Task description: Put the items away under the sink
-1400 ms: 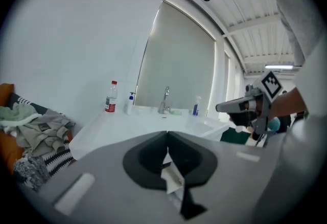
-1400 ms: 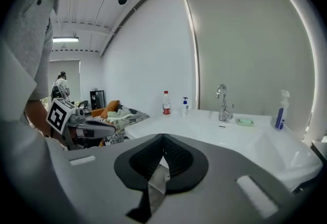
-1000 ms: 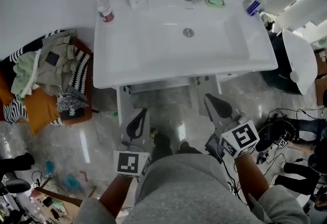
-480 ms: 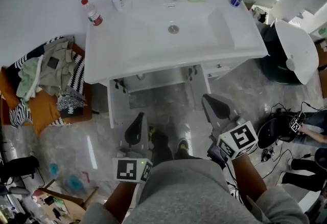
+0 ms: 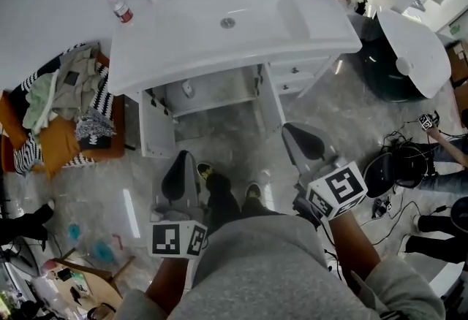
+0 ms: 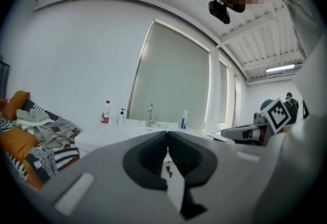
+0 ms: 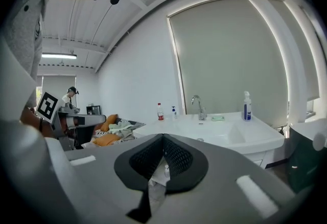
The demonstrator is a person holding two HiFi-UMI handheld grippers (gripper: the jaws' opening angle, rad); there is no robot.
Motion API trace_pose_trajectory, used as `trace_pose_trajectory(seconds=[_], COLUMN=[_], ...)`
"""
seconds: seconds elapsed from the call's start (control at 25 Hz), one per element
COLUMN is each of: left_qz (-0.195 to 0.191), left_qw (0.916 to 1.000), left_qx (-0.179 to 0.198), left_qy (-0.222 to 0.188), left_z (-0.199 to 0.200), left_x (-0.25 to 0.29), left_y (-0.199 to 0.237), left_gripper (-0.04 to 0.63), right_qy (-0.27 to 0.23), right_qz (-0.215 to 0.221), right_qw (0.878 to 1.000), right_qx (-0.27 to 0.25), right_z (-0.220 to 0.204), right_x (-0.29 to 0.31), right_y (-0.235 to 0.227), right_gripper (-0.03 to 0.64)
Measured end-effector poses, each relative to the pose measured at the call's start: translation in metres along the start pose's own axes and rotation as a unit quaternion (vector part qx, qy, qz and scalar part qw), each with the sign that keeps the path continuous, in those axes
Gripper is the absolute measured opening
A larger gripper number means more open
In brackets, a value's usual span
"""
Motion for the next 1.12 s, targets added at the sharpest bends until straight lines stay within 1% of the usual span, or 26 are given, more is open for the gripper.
trace_pose_trajectory(seconds=[0.12,0.2,0.36,0.56,0.8,0.96,1.12], left_qz=[0.008,0.009,-0.006,-0.026,-0.021,-0.012,-0.014], left_qw=[0.9999,0.9998,0.9999,0.9993,0.9994,0.9996,0.9995], left_qx=[0.005,0.013,0.012,0.025,0.023,0.023,0.029], left_qy=[-0.004,-0.008,-0.001,-0.002,-0.012,-0.008,-0.006], left_z=[0.001,0.003,-0.001,0.005,0.009,0.005,0.007], left_x=[-0.013,-0.018,-0.019,-0.018,-0.021,-0.021,-0.018], left_y=[-0.012,-0.018,-0.030,-0.044,-0.038,-0.032,-0.033], left_gripper=[0.012,0.012,0.012,0.012,0.012,0.012,0.012], right_qy=[-0.004,-0.007,-0.014,-0.014,-0.017,-0.020,-0.023], right_qz=[0.008,0.006,-0.006,-0.030,-0.033,-0.029,-0.027], right_qw=[1.000,1.000,1.000,0.999,0.999,0.999,0.999], right_qx=[-0.002,-0.008,-0.012,-0.010,-0.004,-0.005,-0.004], right_z=[0.001,0.004,0.010,0.008,0.004,0.006,0.009], right_x=[-0.016,-0.022,-0.034,-0.048,-0.048,-0.044,-0.040], right_y=[0.004,0.006,0.007,0.002,-0.003,-0.003,-0.006], right_gripper=[-0.002,-0.002,-0.002,-0.002,-0.002,-0.002,-0.002])
Point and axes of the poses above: the fingertips, and each gripper's own axes: x forward along the fingers, y to its left, z out of its top, the point moved 1 cm from there along -x, backward along the fingers, and after that the axes turned 5 degrees about -x, right-handed, at the moved point
